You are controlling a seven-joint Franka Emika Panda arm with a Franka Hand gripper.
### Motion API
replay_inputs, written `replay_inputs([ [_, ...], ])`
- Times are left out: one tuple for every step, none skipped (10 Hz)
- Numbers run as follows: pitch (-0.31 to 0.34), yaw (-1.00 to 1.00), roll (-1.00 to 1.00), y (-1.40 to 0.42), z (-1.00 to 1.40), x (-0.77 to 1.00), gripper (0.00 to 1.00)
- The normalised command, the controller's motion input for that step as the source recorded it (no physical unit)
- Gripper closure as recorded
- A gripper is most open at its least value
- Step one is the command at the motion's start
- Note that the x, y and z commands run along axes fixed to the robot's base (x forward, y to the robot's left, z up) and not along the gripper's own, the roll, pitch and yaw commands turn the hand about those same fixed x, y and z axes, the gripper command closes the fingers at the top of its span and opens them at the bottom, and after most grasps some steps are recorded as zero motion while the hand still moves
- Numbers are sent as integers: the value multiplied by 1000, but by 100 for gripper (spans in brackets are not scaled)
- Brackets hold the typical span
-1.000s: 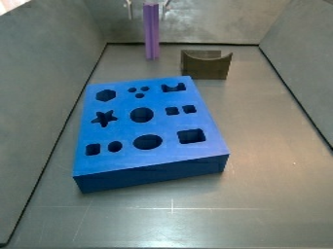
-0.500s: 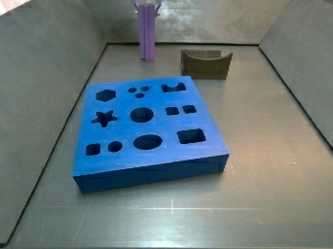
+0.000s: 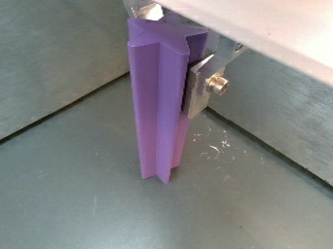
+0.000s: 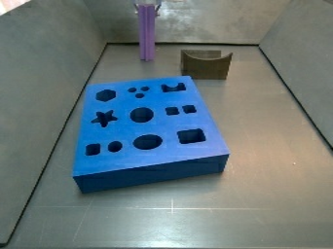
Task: Pick up the star object. Move up. Move to above the board. Insert the star object.
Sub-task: Pick up the star object.
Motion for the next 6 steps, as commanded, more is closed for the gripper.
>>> replay_inputs([
  [0, 0, 0, 0, 0, 0, 100],
  [0, 0, 0, 0, 0, 0, 100],
  [0, 0, 0, 0, 0, 0, 100],
  [0, 0, 0, 0, 0, 0, 100],
  [0, 0, 0, 0, 0, 0, 100],
  [0, 0, 0, 0, 0, 0, 100],
])
